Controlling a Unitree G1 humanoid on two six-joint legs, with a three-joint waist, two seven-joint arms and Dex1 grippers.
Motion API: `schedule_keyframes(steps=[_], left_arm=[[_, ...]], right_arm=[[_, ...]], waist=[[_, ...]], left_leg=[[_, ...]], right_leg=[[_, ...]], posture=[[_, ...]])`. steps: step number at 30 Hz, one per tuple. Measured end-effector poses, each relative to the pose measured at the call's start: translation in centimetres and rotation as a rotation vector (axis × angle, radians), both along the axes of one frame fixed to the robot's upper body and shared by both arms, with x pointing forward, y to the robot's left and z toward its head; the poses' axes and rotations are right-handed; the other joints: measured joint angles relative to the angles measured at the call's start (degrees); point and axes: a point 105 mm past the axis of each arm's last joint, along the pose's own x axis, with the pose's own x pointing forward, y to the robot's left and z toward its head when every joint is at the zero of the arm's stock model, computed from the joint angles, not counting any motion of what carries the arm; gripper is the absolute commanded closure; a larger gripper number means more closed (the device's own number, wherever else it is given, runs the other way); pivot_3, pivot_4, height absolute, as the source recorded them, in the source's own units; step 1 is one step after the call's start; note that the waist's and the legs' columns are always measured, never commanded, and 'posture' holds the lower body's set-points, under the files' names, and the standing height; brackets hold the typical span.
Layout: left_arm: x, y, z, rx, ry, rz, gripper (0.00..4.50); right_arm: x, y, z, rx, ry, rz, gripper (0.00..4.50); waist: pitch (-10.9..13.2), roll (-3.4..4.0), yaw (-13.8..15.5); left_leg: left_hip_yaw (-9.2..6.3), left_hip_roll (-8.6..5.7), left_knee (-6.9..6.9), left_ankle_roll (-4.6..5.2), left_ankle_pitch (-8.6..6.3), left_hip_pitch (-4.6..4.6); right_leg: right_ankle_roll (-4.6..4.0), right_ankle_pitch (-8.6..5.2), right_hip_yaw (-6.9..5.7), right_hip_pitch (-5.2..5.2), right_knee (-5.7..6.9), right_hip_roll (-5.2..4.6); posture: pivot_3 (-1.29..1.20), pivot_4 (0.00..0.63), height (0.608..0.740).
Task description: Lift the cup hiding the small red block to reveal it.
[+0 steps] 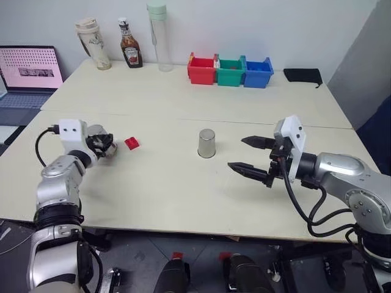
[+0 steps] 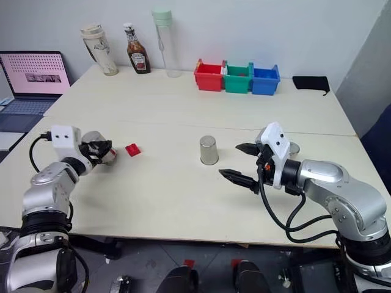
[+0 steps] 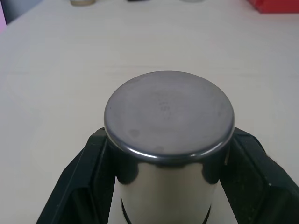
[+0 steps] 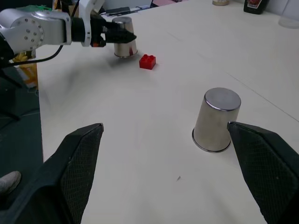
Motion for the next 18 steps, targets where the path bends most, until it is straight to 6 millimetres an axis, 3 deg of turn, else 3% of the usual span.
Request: schedule_keyframes(steps=[5,10,14,18], left_arm=[[0.1,0.3,-0.9,0.0,0.012,0.005,0.0],[0.3,0.1,-0.5,0.001,0.004,-0.025,0.0],[-0.6,-0.4,1.6,0.04,-0.006,-0.11,0.0],[-2.8,0.5,5.8,0.138,0.013,-0.175,0.0]], right_arm=[[-0.1,0.1,-0.3,-0.001,0.026,-0.005,0.0],[-0.3,0.2,-0.2,-0.003,0.026,-0.008,0.0],[-0.5,0.8,-0.2,0.037,0.039,0.006,0.0],[-0.6,1.4,-0.5,0.079,0.064,0.02,0.0]], waist=[[0.0,0.0,-0.1],[0.0,0.0,-0.2],[0.0,-0.05,-0.4],[0.0,-0.05,-0.8]], left_leg=[[-0.02,0.02,-0.01,0.0,0.0,0.01],[0.02,0.0,0.0,0.0,0.0,0.01],[-0.05,0.03,-0.03,0.0,0.0,-0.03],[0.01,0.05,-0.15,0.0,0.0,0.05]], right_leg=[[-0.01,0.01,0.01,0.0,0.01,-0.01],[0.0,0.01,0.01,0.0,0.01,-0.02],[-0.01,0.01,0.02,-0.02,-0.01,-0.02],[-0.03,0.0,0.05,-0.08,0.02,-0.02]], posture=[[0.0,0.15,0.74],[0.0,0.15,0.74],[0.0,0.15,0.74],[0.0,0.15,0.74]])
